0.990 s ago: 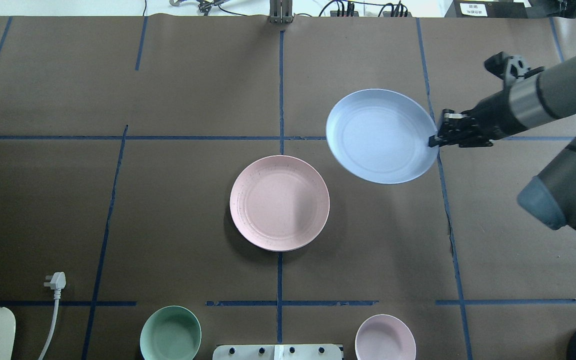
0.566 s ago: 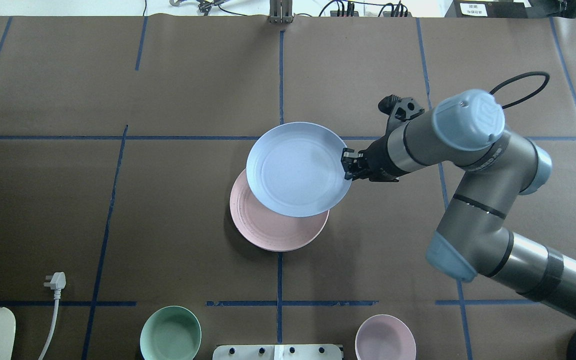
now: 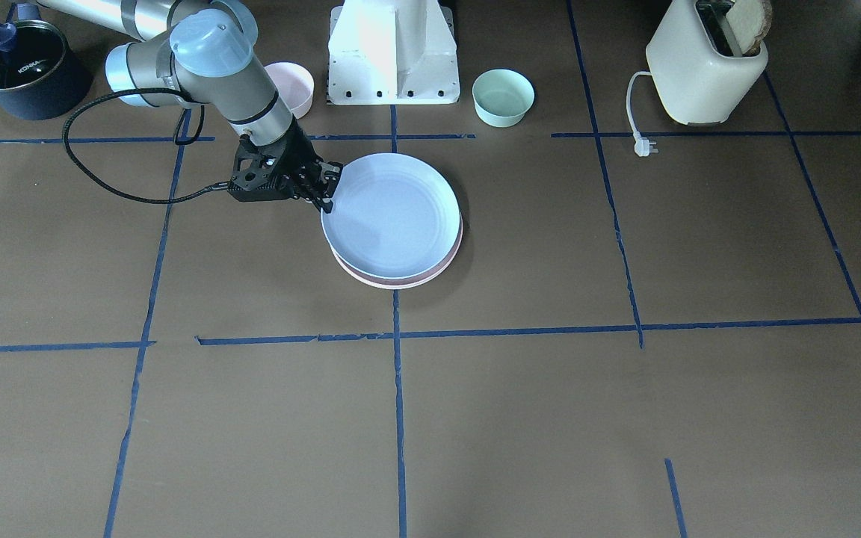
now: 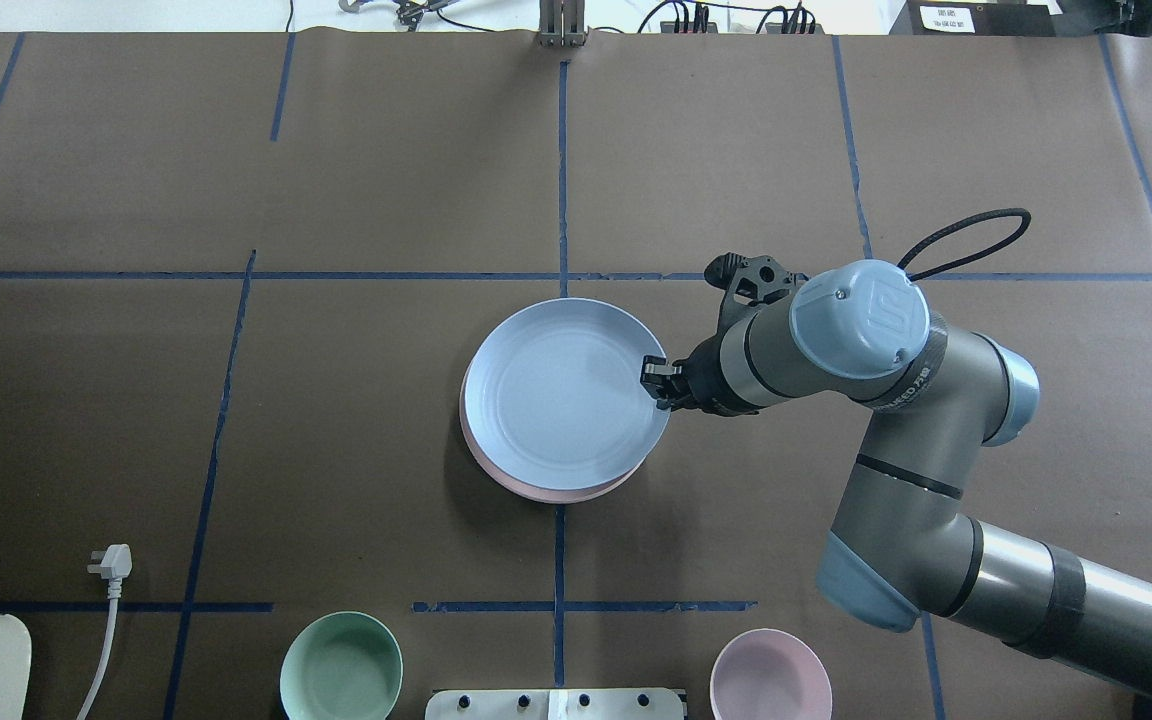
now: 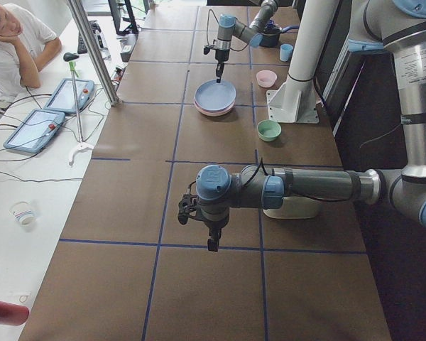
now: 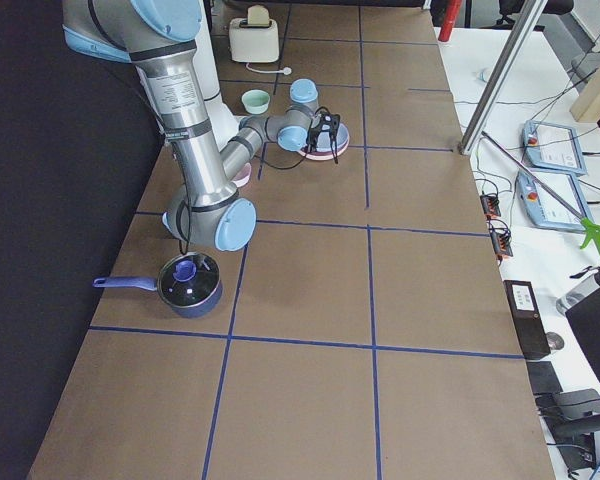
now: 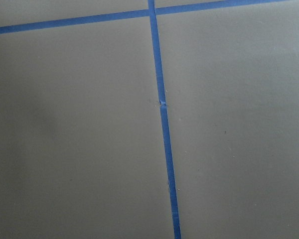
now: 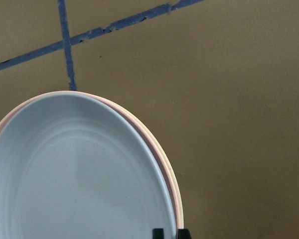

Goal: Stack three plates with pink and blue

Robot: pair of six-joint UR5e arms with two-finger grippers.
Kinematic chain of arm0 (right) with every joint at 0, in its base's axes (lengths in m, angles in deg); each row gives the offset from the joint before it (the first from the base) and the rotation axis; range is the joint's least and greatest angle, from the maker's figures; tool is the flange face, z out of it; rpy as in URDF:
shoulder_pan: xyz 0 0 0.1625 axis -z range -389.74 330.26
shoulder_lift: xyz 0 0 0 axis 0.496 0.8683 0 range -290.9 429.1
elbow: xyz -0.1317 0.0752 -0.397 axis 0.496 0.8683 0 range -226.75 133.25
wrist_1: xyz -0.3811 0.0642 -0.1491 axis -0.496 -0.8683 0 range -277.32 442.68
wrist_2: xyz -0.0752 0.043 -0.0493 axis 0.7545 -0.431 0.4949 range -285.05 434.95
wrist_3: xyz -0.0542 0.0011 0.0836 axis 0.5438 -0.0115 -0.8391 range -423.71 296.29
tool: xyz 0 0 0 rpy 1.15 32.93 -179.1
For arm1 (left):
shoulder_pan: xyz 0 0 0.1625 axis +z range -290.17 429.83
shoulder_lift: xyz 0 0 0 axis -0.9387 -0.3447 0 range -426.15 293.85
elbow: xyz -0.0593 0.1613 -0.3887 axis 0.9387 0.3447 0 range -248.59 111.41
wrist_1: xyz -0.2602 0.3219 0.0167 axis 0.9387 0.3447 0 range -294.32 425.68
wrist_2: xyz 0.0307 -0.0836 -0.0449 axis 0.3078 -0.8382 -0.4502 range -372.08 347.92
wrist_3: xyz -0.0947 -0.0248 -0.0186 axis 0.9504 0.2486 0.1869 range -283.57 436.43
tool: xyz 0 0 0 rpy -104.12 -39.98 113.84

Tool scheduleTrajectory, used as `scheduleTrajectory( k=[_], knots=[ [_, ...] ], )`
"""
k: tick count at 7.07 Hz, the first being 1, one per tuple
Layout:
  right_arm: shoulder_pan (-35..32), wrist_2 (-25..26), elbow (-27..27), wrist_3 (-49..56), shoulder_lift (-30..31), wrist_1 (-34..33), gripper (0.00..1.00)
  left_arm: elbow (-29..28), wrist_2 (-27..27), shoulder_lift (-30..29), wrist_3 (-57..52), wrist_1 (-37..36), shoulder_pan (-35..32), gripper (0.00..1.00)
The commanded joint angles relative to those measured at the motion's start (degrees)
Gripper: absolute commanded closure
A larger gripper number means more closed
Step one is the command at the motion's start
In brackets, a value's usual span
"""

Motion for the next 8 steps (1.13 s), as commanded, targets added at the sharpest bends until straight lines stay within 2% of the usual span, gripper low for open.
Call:
scheduleTrajectory(
  k=[1,2,4,6,7,8],
  knots=[
    [-0.7,0.7,0.6,-1.8,-0.5,-1.0,0.00,0.0,0.0,-0.1,-0.1,0.0,0.0,0.00],
    [-3.7,-1.8,0.5,0.1,-1.1,-4.6,0.00,-0.1,0.1,-0.1,0.0,-0.1,0.0,0.00],
    [-14.8,-13.8,0.6,16.2,-0.9,-13.2,0.00,-0.2,0.2,-0.8,-0.1,-0.5,0.1,0.00],
    [-27.9,-20.6,1.1,42.2,0.9,-25.2,0.00,-1.8,0.0,-1.6,0.0,-0.4,0.1,0.00],
    [-35.2,-22.8,1.2,56.4,4.3,-29.1,0.00,-3.1,0.0,-1.1,0.1,-0.3,0.1,0.00],
    [-41.9,-24.3,3.0,70.1,8.4,-30.1,0.00,-2.6,0.2,-1.2,0.0,-0.4,0.1,0.00]
  ],
)
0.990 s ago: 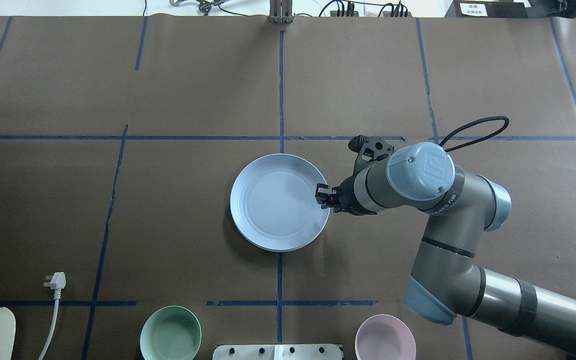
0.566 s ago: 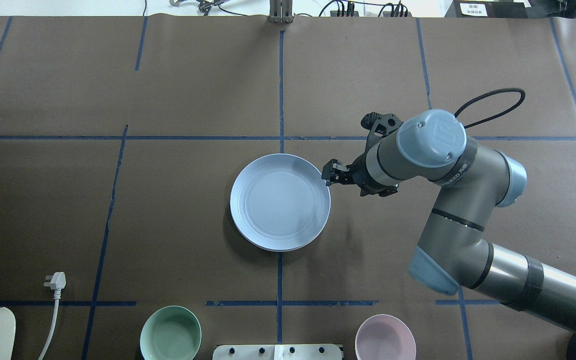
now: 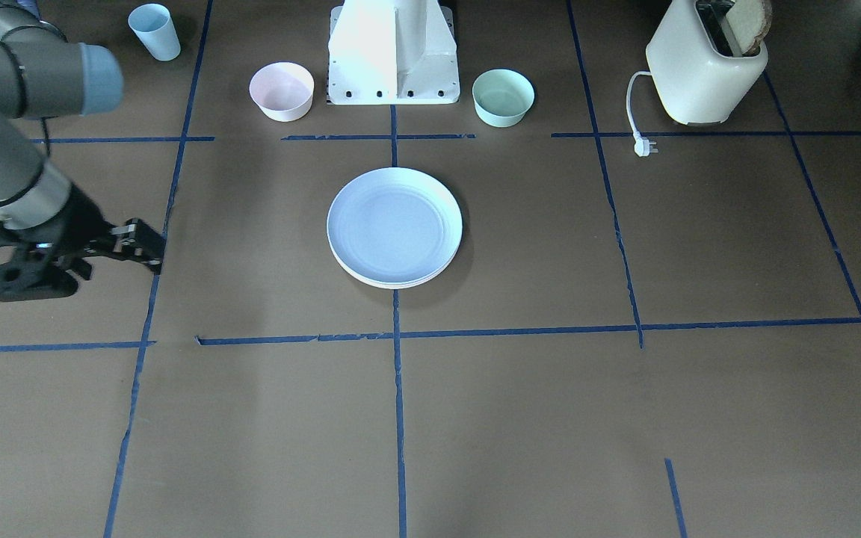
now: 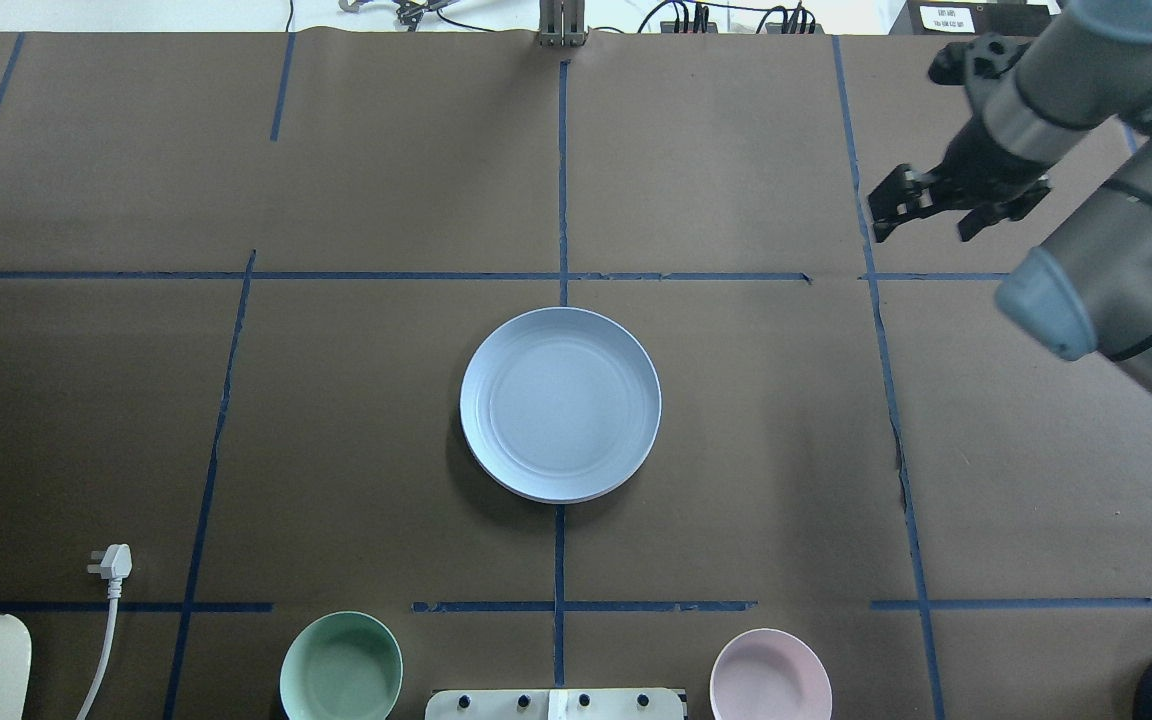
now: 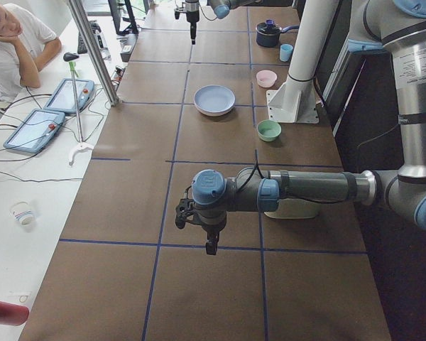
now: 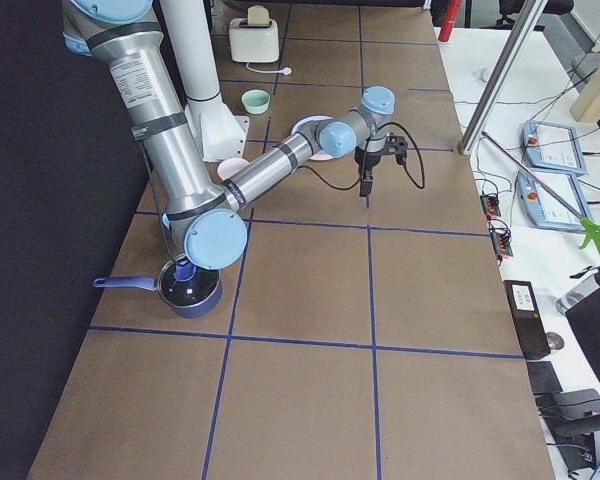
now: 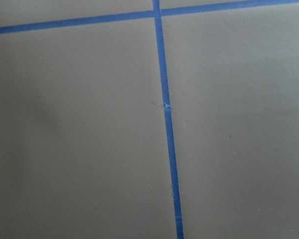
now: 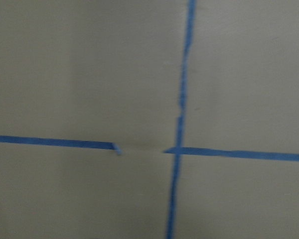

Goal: Stack three plates with pink and blue

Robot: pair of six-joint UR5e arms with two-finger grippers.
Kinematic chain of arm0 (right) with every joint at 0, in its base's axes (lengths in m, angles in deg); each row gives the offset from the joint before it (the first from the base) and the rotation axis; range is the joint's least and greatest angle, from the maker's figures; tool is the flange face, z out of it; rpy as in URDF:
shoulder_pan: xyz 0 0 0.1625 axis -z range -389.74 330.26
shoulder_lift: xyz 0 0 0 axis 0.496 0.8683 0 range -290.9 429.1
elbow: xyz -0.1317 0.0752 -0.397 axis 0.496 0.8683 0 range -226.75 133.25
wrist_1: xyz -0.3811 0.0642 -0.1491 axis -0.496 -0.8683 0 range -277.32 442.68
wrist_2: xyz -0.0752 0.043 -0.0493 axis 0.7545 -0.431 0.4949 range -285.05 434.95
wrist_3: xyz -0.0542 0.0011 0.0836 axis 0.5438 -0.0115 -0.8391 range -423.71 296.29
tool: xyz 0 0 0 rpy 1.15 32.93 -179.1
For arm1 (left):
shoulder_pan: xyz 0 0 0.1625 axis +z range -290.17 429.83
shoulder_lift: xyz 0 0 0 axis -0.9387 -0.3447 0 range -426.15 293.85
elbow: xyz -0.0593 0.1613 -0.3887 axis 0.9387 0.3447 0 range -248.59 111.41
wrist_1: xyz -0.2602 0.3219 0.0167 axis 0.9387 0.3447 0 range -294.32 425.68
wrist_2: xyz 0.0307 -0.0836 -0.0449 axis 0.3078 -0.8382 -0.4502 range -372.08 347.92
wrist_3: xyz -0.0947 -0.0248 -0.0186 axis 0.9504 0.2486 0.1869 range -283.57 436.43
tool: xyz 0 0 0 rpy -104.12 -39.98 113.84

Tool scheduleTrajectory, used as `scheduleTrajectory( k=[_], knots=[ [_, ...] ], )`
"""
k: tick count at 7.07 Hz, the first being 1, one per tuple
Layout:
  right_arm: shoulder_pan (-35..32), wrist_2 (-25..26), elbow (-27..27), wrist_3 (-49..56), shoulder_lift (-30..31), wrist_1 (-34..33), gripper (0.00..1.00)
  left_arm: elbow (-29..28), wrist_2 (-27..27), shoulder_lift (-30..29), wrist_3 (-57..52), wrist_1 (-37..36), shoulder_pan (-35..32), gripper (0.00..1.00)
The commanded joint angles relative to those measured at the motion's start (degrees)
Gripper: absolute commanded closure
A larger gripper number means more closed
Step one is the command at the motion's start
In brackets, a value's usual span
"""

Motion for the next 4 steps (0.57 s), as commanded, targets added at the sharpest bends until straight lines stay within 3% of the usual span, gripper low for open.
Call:
scheduleTrajectory(
  k=[1,4],
  knots=[
    [-13.6,-3.0,2.8,28.8,9.2,-2.6,0.00,-0.1,0.3,0.3,-0.3,0.2,0.0,0.00],
    [-24.9,-5.5,2.5,45.2,22.8,-2.0,0.01,-0.1,0.5,0.6,-0.5,0.3,0.0,0.00]
  ],
)
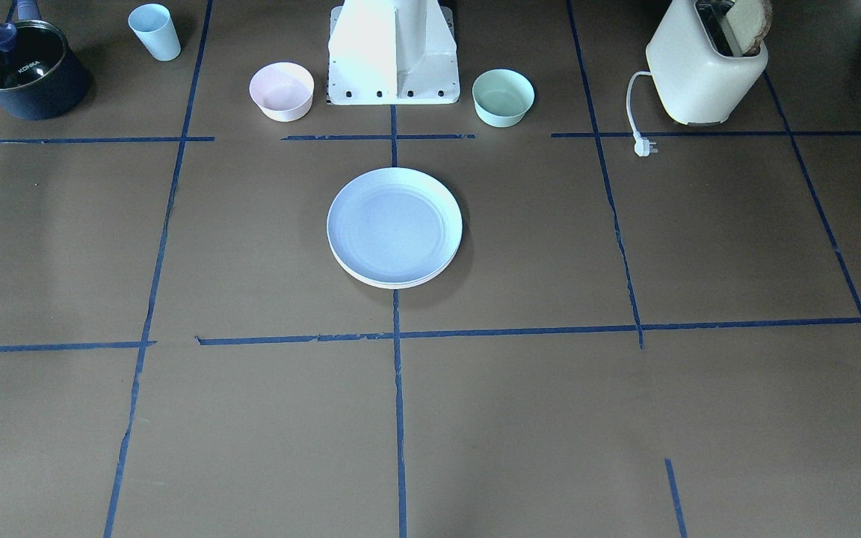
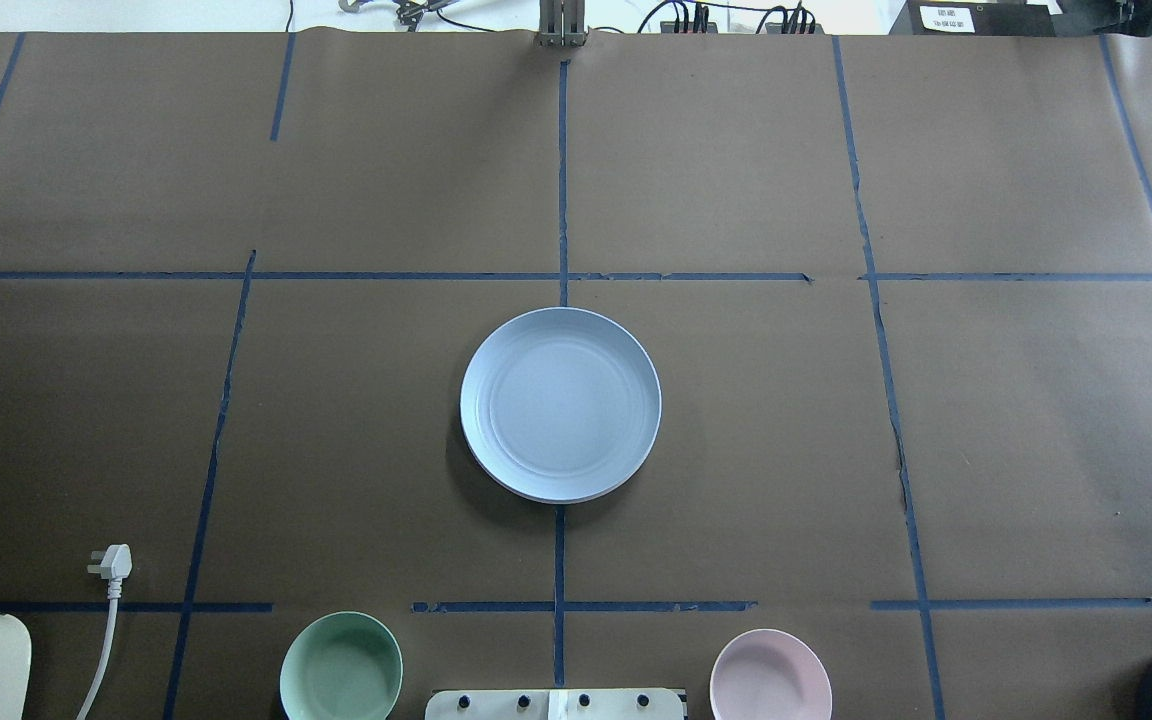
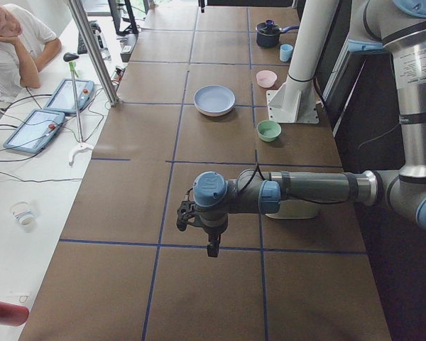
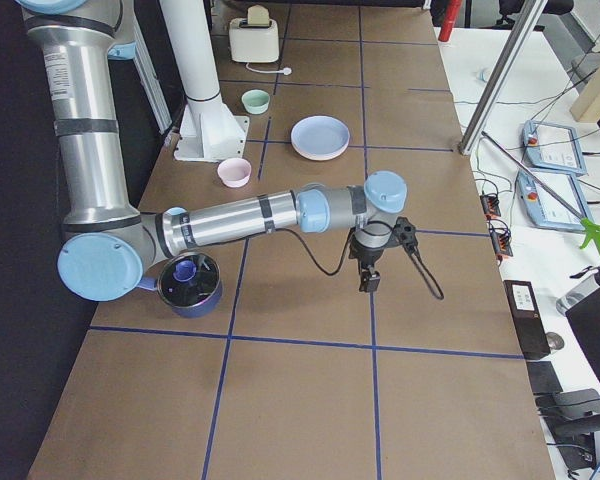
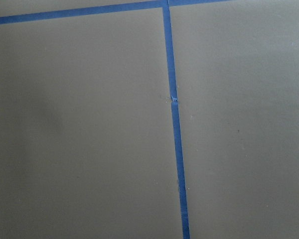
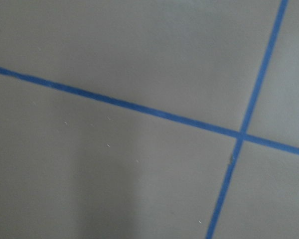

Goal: Stack three plates with pink and blue

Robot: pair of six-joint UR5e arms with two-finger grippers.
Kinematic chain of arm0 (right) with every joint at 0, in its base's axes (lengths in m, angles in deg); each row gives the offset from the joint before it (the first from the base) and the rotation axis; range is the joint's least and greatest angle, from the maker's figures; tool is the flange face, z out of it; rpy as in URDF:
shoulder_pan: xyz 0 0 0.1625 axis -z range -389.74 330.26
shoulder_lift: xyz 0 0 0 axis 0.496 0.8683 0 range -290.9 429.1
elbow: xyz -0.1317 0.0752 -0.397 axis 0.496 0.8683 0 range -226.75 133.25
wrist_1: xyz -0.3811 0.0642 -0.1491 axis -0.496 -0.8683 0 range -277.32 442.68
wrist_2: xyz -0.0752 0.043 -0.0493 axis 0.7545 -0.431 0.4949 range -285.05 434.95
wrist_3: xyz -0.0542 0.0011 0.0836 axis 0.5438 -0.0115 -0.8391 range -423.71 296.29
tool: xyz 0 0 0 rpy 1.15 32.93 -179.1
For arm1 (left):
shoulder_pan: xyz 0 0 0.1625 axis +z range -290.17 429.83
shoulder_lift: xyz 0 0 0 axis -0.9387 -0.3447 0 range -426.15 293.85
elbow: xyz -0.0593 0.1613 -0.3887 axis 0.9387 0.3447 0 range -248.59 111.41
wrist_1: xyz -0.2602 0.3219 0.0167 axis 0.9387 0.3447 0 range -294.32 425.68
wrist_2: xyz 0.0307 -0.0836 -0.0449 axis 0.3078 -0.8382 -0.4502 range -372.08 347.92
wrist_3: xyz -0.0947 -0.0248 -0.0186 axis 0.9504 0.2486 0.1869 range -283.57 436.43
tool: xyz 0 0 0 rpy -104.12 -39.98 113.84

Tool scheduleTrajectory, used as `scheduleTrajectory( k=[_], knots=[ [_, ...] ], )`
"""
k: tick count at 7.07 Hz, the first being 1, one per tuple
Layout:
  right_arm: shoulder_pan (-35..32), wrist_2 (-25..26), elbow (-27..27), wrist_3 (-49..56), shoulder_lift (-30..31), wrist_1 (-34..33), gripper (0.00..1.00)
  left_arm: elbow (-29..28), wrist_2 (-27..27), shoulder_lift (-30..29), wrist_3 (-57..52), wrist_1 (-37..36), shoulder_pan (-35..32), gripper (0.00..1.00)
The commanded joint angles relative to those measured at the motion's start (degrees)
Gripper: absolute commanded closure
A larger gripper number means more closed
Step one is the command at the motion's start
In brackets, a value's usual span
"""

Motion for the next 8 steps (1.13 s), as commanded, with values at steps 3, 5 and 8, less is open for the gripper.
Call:
scheduleTrajectory(
  k=[3,5,8],
  knots=[
    [-5.6,-0.3,-0.5,4.5,9.9,0.2,0.00,0.0,0.0,0.2,-0.1,-0.1,0.0,0.00],
    [-5.6,-0.4,-0.6,4.5,10.0,0.2,0.00,-0.3,0.0,0.1,-0.1,-0.1,0.0,0.00],
    [-5.6,-0.4,-0.6,4.5,10.0,0.2,0.00,-0.4,0.0,0.1,-0.1,0.1,0.0,0.00]
  ],
)
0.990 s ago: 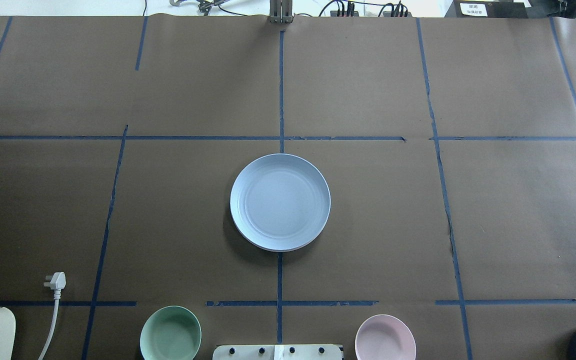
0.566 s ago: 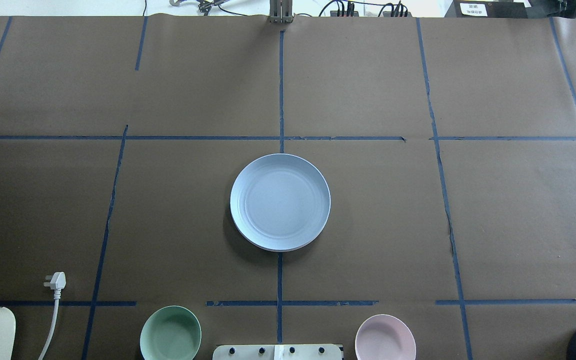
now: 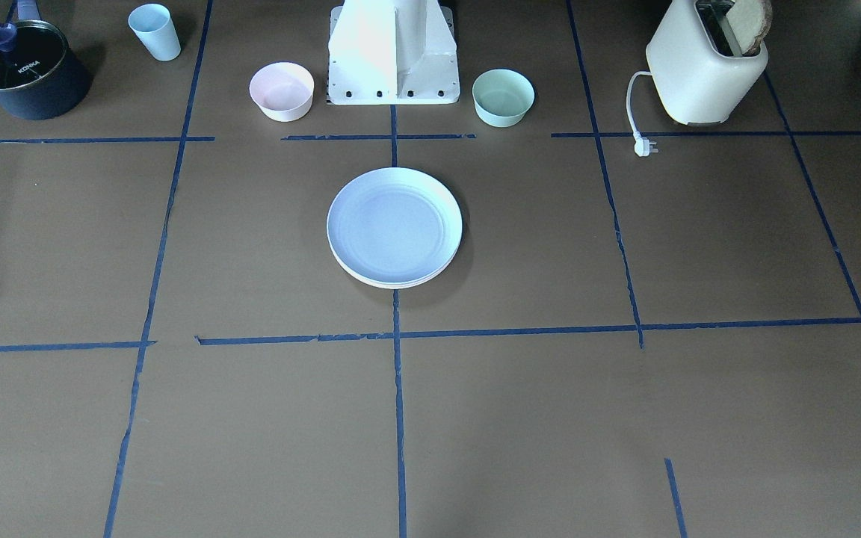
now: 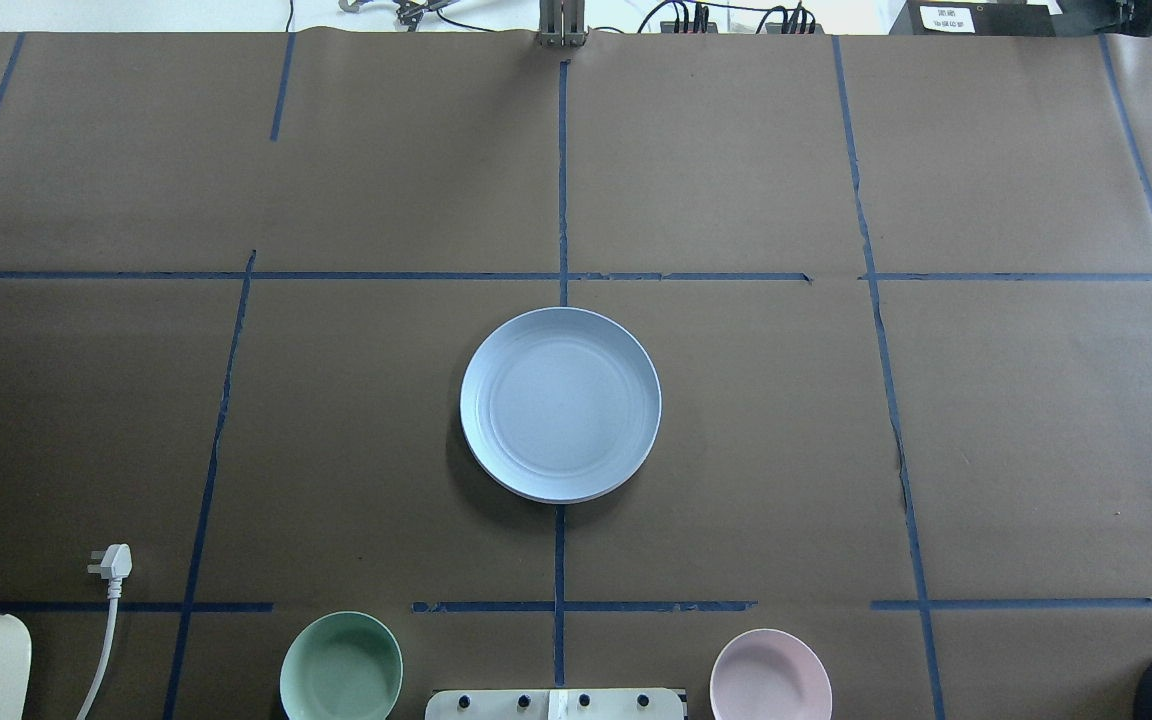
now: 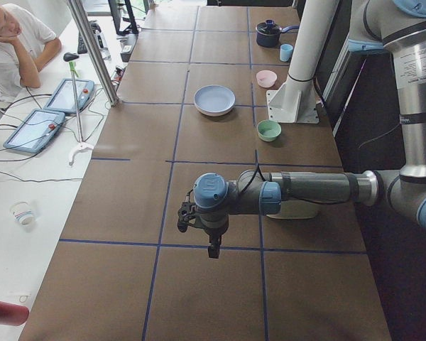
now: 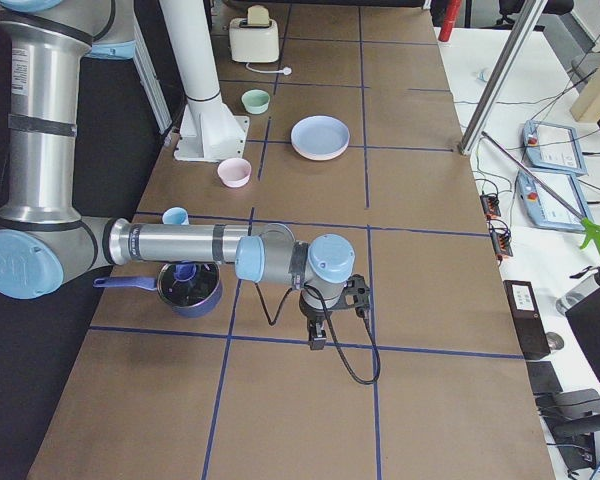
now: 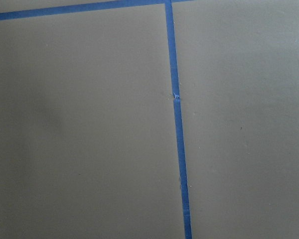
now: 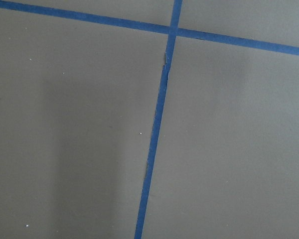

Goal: Stack three plates with pink and blue

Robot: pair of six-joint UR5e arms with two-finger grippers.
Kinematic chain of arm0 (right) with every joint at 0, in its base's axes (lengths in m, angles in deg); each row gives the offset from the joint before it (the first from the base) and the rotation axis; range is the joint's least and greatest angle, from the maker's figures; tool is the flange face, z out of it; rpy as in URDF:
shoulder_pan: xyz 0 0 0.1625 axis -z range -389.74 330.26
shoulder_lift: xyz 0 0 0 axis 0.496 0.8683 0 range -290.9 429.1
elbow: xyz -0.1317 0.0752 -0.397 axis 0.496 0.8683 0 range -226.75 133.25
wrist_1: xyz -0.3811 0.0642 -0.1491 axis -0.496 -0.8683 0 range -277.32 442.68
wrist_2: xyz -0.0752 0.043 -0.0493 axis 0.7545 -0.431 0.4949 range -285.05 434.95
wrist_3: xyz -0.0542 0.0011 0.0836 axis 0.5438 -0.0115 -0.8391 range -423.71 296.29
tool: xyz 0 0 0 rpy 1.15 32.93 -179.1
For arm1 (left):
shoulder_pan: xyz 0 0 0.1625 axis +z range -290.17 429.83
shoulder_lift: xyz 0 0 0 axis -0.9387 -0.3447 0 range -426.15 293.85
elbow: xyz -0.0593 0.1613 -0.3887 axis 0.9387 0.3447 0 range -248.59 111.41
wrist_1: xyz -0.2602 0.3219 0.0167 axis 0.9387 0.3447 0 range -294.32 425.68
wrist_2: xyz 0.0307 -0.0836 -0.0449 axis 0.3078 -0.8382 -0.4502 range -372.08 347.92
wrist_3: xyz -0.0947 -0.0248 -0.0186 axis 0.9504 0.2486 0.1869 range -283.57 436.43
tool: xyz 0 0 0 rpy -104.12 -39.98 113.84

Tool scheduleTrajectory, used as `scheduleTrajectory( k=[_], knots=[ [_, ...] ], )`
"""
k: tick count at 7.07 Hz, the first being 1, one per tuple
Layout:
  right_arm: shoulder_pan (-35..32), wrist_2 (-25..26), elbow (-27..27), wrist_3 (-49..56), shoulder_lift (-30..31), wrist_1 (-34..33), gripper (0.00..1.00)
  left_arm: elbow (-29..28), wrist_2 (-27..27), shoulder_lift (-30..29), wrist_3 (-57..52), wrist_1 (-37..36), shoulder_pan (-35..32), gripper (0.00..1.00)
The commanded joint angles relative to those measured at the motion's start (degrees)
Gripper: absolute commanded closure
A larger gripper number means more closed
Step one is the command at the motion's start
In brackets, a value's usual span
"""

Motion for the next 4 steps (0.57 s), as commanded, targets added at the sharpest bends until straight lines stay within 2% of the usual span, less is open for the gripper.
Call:
scheduleTrajectory(
  k=[1,4],
  knots=[
    [0.0,0.0,-0.1,0.0,0.0,0.0,0.00,-0.1,0.0,0.0,0.0,0.2,0.0,0.00],
    [0.0,-0.1,0.0,-0.1,0.0,0.0,0.00,-0.5,0.0,-0.1,0.0,0.3,0.1,0.00]
  ],
)
